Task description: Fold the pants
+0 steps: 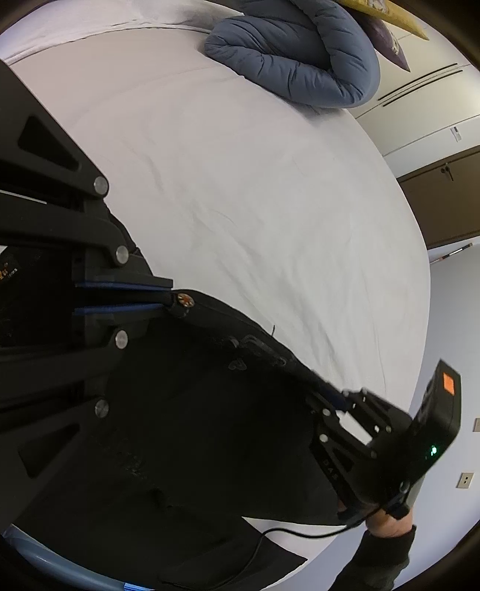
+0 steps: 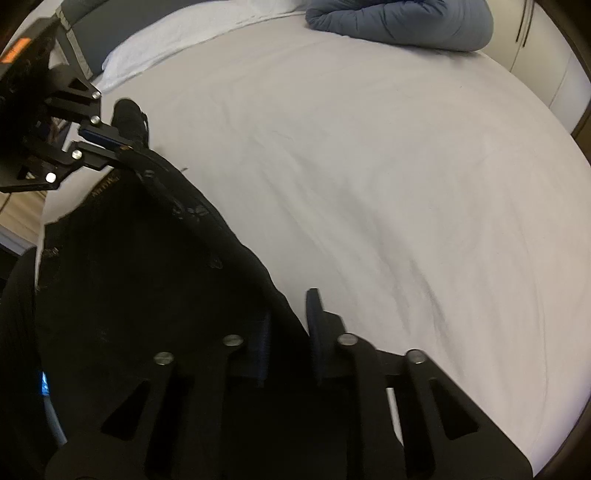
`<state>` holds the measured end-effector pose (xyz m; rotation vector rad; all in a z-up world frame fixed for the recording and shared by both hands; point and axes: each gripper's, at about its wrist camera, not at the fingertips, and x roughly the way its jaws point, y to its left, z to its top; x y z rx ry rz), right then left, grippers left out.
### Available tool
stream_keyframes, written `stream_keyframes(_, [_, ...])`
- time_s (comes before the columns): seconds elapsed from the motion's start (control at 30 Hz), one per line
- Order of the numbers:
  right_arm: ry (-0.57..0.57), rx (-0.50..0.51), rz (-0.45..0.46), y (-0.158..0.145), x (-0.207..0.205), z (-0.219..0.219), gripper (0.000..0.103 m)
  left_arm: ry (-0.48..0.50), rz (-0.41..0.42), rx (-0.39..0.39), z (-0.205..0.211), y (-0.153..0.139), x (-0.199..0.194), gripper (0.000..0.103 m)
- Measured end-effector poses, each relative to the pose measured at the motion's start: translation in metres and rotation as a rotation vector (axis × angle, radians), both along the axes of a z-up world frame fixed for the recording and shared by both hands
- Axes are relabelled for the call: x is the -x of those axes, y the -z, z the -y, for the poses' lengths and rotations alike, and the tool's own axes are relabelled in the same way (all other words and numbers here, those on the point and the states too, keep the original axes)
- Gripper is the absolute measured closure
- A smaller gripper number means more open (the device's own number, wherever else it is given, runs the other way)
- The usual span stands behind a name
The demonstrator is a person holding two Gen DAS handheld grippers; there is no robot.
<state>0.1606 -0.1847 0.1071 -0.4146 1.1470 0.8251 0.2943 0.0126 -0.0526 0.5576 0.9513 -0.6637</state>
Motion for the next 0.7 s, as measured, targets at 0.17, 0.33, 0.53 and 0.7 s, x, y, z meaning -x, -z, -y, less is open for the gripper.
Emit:
stream_keyframes(0.17, [0.098,-0.035,-0.013,-0.005,0.004,0.001,0.100,-0.024,-0.008,0.012,-0.007,0.003,-0.002,0.099])
stream_keyframes(0.33, [0.205,-0.120,-0.058,-0.003,0.012,-0.003,0.100,-0.033,-0.008,0.006,-0.009,0.009,0.001,0.101])
stream_keyframes(0.53, [0.233,-0.199,-0.070,-0.006,0.063,-0.021,0.100,-0.073,-0.015,0.031,-0.022,0.010,0.014,0.101])
stream_keyframes(0.7, [0.215,-0.231,-0.064,-0.011,0.113,-0.036,0.100,-0.084,-0.020,0.056,-0.031,0.008,0.034,0.101])
